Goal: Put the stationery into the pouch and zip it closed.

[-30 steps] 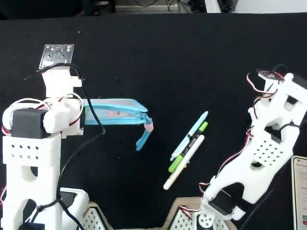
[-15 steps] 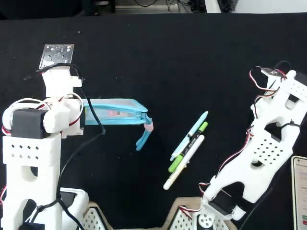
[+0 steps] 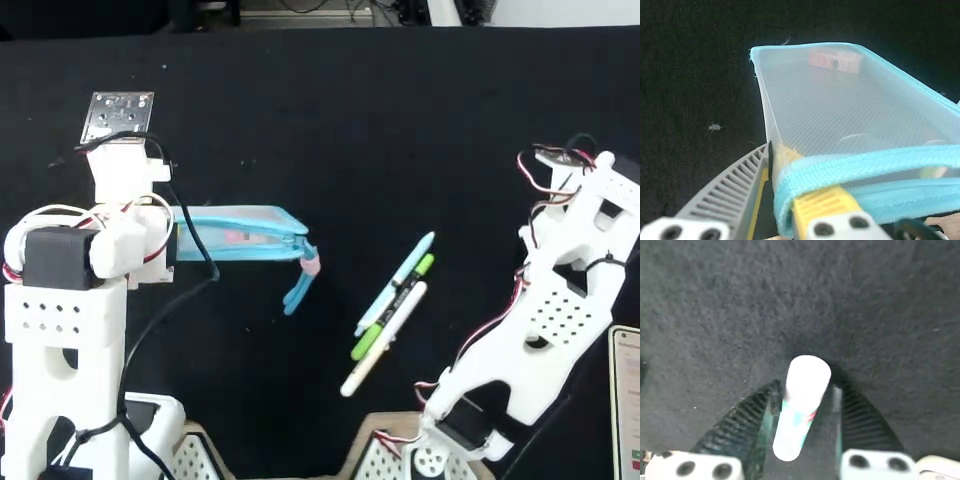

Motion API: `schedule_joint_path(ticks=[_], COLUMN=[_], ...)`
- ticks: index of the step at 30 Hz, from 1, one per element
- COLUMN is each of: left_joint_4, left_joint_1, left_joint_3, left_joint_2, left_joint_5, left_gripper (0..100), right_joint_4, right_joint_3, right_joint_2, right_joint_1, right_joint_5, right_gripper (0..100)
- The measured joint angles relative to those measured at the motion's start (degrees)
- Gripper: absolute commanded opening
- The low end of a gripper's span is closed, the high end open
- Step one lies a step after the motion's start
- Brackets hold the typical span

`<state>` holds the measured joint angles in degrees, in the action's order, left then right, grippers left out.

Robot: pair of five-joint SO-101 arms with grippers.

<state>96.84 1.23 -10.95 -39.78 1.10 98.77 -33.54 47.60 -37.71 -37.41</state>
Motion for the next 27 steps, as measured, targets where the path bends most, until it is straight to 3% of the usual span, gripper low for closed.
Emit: schedule_joint_path(ticks=[5, 13, 27], left_joint_4=[0.0, 0.0, 0.0], left_joint_1=[0.0, 0.0, 0.0], left_joint_3=[0.0, 0.0, 0.0], left_joint_2=[0.0, 0.0, 0.0], left_joint_5=[0.0, 0.0, 0.0], left_gripper=[3, 3, 3], right_joint_4=[0.0, 0.1, -1.2], right_joint_3=[0.0, -0.1, 17.8], right_joint_2=[0.0, -2.1, -36.0], right_joint_1=[0.0, 0.0, -1.4], right_joint_5=[0.0, 0.0, -2.7], right_gripper=[0.9, 1.1, 1.1])
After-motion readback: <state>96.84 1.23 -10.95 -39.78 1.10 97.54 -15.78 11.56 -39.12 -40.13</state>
